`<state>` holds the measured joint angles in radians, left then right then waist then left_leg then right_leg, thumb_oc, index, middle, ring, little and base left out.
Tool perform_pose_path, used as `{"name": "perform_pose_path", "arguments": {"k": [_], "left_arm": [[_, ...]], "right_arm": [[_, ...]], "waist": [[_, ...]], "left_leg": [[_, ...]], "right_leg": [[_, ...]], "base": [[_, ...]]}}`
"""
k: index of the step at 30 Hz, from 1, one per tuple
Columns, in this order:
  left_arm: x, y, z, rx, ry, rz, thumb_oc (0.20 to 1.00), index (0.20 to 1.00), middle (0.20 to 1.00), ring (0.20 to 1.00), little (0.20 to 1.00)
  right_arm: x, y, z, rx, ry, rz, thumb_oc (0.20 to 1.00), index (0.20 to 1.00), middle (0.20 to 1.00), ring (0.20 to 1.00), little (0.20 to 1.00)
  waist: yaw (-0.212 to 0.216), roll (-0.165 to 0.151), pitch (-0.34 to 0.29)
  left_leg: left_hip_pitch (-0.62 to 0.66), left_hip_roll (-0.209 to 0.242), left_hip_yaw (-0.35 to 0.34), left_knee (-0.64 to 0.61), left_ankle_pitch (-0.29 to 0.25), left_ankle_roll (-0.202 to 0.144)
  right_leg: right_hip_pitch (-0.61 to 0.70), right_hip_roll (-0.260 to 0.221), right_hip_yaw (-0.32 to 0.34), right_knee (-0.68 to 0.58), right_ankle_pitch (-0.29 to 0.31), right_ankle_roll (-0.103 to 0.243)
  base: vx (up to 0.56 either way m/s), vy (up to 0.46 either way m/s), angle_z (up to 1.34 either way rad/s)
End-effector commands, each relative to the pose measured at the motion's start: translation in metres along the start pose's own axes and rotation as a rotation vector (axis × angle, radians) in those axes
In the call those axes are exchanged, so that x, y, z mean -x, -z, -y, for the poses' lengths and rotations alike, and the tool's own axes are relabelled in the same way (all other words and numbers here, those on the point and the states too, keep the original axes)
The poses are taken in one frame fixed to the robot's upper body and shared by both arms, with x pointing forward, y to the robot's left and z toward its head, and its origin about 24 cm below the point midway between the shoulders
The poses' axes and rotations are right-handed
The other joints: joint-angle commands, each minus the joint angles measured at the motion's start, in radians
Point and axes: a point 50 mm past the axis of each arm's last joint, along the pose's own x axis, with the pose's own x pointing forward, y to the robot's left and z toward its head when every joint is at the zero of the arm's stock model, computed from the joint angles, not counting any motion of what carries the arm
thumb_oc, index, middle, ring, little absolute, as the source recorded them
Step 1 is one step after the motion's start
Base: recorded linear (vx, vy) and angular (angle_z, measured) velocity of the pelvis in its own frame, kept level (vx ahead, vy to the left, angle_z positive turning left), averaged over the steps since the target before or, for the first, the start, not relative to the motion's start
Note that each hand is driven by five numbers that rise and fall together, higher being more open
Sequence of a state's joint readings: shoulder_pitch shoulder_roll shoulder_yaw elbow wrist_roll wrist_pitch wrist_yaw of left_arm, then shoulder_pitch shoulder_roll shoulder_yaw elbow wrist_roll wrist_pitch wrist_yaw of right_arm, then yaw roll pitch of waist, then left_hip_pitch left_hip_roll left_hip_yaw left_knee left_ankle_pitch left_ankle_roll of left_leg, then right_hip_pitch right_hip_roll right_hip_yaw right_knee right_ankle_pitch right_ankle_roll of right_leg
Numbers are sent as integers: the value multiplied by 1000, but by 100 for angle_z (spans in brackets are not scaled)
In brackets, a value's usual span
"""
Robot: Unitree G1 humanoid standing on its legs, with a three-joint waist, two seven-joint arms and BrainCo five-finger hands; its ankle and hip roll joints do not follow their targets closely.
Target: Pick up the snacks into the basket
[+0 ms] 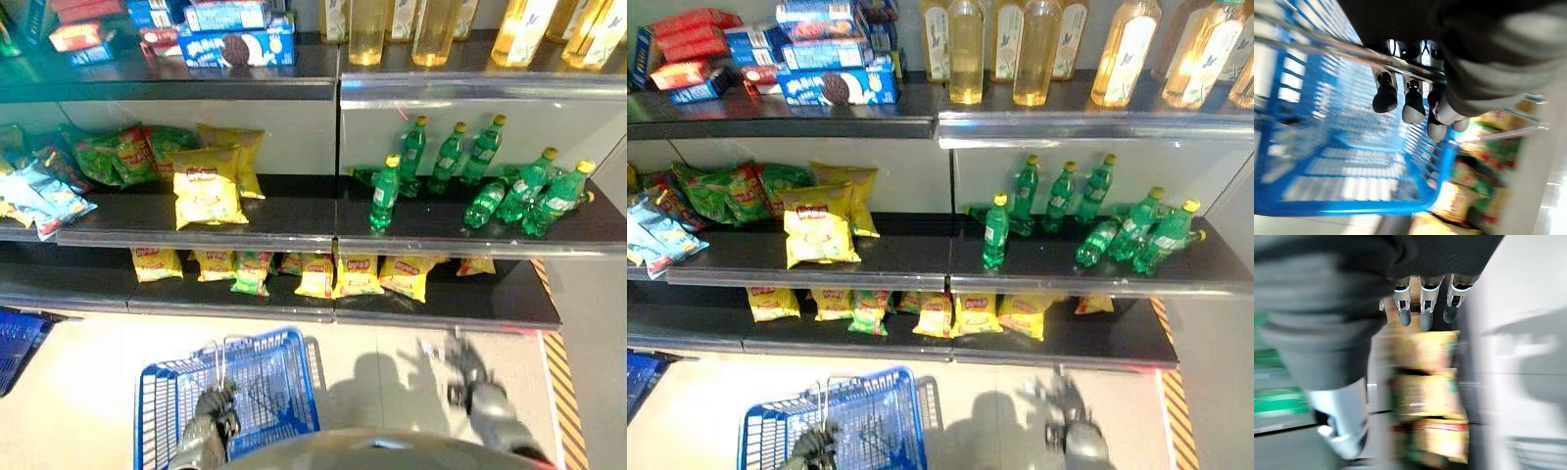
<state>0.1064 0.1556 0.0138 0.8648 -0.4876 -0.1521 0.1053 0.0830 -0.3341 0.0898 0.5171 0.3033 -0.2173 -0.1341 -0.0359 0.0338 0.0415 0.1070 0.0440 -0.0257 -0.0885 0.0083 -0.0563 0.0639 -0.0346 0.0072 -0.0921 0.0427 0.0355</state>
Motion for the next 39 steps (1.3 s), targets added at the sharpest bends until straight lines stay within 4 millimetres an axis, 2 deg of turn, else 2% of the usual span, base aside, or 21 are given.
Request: {"name": "perform_pose_path", "arguments": {"k": [1,3,4,5,8,14,20,26,27,30,33,39], "left_arm": [[-9,-80,6,115,9,340,200,200,200,200,200],[-7,-85,9,114,22,363,200,200,200,200,200],[0,-107,15,133,64,472,200,200,200,200,200],[0,-107,15,133,64,472,200,200,200,200,200],[17,-139,24,164,140,624,200,200,200,200,200],[39,-173,30,116,197,800,200,200,200,200,200],[59,-194,34,133,253,925,200,200,200,200,200],[81,-209,40,134,338,1028,200,200,200,200,200],[89,-215,43,132,380,1067,200,200,200,200,200],[99,-221,47,134,429,1110,200,200,200,200,200],[114,-230,53,129,487,1174,200,200,200,200,200],[122,-235,63,145,554,1200,200,200,200,200,200]], "right_arm": [[-21,-73,2,-18,38,323,1000,1000,1000,1000,1000],[-21,-81,4,-6,45,357,1000,1000,1000,1000,1000],[-18,-108,7,-6,50,472,1000,1000,1000,1000,1000],[-18,-108,7,-6,50,472,1000,1000,1000,1000,1000],[-21,-128,11,-24,81,540,1000,1000,1000,1000,1000],[-31,-151,16,-19,114,589,1000,1000,1000,1000,1000],[-49,-153,27,-19,173,519,1000,1000,1000,1000,1000],[-66,-158,30,-20,154,455,1000,1000,1000,1000,1000],[-71,-163,28,-32,141,441,1000,1000,1000,1000,1000],[-78,-172,26,-34,135,437,1000,1000,1000,1000,1000],[-86,-185,30,-47,154,427,1000,1000,1000,1000,1000],[-93,-211,22,-42,129,460,1000,1000,1000,1000,1000]], "waist": [[21,-68,-5],[23,-68,-6],[24,-70,-4],[24,-70,-4],[36,-80,2],[60,-101,27],[84,-119,52],[102,-124,85],[110,-124,105],[118,-122,132],[129,-117,162],[134,-104,198]], "left_leg": [[-23,-71,5,14,-57,45],[-24,-71,5,15,-58,46],[-25,-70,3,15,-58,47],[-25,-70,3,15,-58,47],[-25,-69,0,15,-59,50],[-45,-68,-5,20,-56,52],[-62,-67,-15,23,-52,51],[-79,-66,-22,37,-62,50],[-96,-68,-25,54,-64,49],[-124,-71,-24,84,-68,48],[-157,-76,-30,114,-72,46],[-196,-81,-35,155,-77,42]], "right_leg": [[-10,-50,14,54,-44,89],[-11,-51,13,55,-44,89],[-12,-51,10,56,-44,89],[-12,-51,10,56,-44,89],[-14,-53,5,59,-45,89],[-34,-54,1,73,-44,87],[-50,-55,-11,87,-44,86],[-67,-52,-19,108,-55,86],[-86,-48,-20,126,-58,85],[-112,-47,-22,153,-60,84],[-140,-45,-29,175,-62,83],[-178,-44,-36,214,-72,81]], "base": [[0,0,0],[-19,5,0],[0,0,0],[0,0,0],[0,0,0],[0,0,0],[-11,-2,1],[-23,-3,4],[-63,-1,3],[-65,1,5],[-64,-8,8],[-35,2,3]]}}
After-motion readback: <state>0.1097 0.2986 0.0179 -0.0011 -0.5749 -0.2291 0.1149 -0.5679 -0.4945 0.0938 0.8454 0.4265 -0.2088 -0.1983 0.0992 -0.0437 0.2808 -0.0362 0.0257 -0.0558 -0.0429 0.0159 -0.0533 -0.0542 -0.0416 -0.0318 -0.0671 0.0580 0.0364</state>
